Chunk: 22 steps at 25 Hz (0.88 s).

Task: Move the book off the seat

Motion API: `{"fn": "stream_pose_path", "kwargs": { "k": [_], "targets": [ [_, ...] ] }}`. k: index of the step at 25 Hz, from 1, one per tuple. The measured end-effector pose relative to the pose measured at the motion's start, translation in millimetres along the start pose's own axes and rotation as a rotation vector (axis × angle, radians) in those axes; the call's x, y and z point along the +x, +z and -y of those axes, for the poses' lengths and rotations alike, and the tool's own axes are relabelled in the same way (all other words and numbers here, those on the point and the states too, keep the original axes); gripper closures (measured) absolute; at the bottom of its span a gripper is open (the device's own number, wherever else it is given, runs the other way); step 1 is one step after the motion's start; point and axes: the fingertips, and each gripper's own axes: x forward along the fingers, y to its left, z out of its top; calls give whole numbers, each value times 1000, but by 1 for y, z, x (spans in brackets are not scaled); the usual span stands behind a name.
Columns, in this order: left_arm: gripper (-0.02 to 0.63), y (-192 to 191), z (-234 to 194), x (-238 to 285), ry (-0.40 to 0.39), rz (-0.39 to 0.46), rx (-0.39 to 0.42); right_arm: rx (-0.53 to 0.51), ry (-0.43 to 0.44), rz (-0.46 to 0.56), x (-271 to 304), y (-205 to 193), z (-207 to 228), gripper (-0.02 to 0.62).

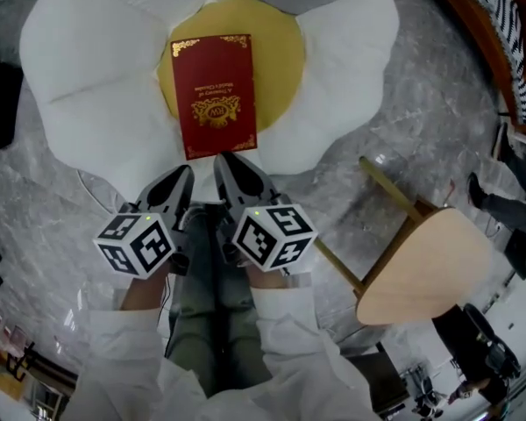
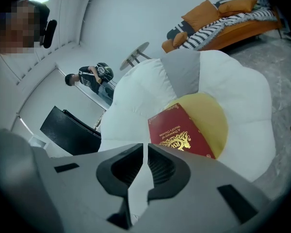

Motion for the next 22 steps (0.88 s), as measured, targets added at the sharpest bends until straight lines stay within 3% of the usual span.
{"fn": "stream_pose_path", "kwargs": {
  "k": [16,22],
  "targets": [
    [600,-34,-32,41,11,-35,6,50,-39,-55,28,-47,56,575],
    [600,-46,-39,49,15,-47,-4,94,-75,-78,35,-64,72,469]
  ]
}}
